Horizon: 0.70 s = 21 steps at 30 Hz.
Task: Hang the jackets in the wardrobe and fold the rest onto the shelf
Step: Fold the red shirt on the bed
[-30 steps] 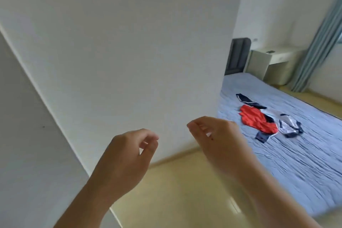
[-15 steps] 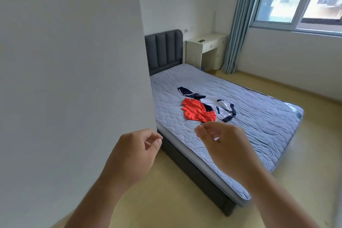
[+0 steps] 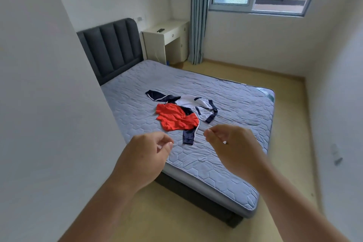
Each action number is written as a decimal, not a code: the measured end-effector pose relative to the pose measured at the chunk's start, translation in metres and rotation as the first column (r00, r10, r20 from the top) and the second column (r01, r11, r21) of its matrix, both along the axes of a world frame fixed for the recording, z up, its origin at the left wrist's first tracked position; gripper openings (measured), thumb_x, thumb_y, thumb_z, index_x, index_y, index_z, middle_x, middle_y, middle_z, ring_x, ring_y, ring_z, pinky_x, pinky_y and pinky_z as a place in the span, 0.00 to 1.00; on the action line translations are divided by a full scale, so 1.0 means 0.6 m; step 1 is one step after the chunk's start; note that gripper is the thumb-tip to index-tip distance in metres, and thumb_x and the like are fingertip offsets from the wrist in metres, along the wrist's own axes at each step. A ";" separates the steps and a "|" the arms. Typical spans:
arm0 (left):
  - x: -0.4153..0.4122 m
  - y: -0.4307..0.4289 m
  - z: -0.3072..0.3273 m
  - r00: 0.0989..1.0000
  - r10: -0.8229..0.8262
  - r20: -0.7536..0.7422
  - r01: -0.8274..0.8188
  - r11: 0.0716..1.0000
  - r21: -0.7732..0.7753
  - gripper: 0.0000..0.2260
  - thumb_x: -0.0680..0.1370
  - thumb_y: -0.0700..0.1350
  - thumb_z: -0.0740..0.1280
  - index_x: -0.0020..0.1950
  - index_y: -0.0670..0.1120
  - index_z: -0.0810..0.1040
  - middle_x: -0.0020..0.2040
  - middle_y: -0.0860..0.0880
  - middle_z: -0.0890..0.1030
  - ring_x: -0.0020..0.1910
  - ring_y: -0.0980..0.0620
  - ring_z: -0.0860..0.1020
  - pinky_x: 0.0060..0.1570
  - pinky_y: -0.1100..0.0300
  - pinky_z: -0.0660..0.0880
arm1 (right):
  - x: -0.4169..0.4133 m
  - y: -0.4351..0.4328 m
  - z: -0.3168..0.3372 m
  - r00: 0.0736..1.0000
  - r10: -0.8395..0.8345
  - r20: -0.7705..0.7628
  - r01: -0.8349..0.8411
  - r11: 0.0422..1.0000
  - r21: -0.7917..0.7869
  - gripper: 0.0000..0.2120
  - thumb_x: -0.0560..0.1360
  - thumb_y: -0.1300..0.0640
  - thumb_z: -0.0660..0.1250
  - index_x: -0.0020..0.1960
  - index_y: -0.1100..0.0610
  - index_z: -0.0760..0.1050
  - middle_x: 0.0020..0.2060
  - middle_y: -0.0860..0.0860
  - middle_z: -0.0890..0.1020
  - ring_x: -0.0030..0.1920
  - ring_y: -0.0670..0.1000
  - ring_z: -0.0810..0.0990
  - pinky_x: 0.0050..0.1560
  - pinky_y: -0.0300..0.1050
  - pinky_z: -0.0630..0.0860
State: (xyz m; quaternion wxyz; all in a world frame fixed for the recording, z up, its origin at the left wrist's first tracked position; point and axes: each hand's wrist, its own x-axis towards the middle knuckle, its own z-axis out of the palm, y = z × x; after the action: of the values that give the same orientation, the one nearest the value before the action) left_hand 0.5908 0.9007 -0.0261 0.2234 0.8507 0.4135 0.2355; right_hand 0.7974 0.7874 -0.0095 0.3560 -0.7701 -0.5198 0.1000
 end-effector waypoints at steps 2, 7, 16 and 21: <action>0.015 0.062 -0.011 0.999 -0.039 -0.027 0.039 0.999 0.011 0.02 0.78 0.53 0.70 0.48 0.58 0.83 0.35 0.66 0.80 0.40 0.69 0.79 0.34 0.76 0.68 | 0.007 0.044 -0.011 0.999 -0.037 0.009 0.038 0.999 -0.022 0.12 0.81 0.46 0.65 0.45 0.50 0.84 0.37 0.44 0.85 0.41 0.45 0.82 0.45 0.42 0.77; 0.058 0.184 -0.040 0.992 -0.120 -0.046 0.118 0.992 -0.051 0.02 0.79 0.51 0.70 0.48 0.57 0.83 0.37 0.64 0.81 0.41 0.68 0.79 0.35 0.74 0.71 | 0.028 0.135 -0.042 0.992 -0.125 0.002 0.124 0.981 -0.147 0.14 0.81 0.45 0.64 0.45 0.52 0.82 0.37 0.46 0.85 0.41 0.48 0.81 0.44 0.45 0.77; 0.163 0.402 -0.129 0.964 -0.204 -0.172 0.178 0.972 -0.153 0.04 0.79 0.50 0.69 0.49 0.56 0.84 0.39 0.63 0.82 0.38 0.63 0.80 0.43 0.59 0.79 | 0.124 0.344 -0.153 0.973 -0.208 -0.102 0.185 0.963 -0.196 0.14 0.80 0.47 0.65 0.43 0.54 0.82 0.34 0.46 0.83 0.39 0.47 0.80 0.43 0.46 0.76; 0.214 0.542 -0.178 0.925 -0.223 -0.307 0.158 0.962 -0.222 0.04 0.79 0.50 0.68 0.49 0.55 0.84 0.41 0.63 0.83 0.40 0.61 0.80 0.45 0.56 0.79 | 0.188 0.503 -0.234 0.959 -0.211 -0.188 0.152 0.947 -0.283 0.16 0.81 0.50 0.63 0.44 0.59 0.81 0.38 0.52 0.84 0.44 0.53 0.81 0.46 0.48 0.76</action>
State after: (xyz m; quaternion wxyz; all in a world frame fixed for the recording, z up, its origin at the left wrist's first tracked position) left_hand 0.7192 1.2258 -0.1328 0.2545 0.8886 0.3808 0.0262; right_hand 0.9100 1.0890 -0.1501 0.3113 -0.8402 -0.3864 0.2184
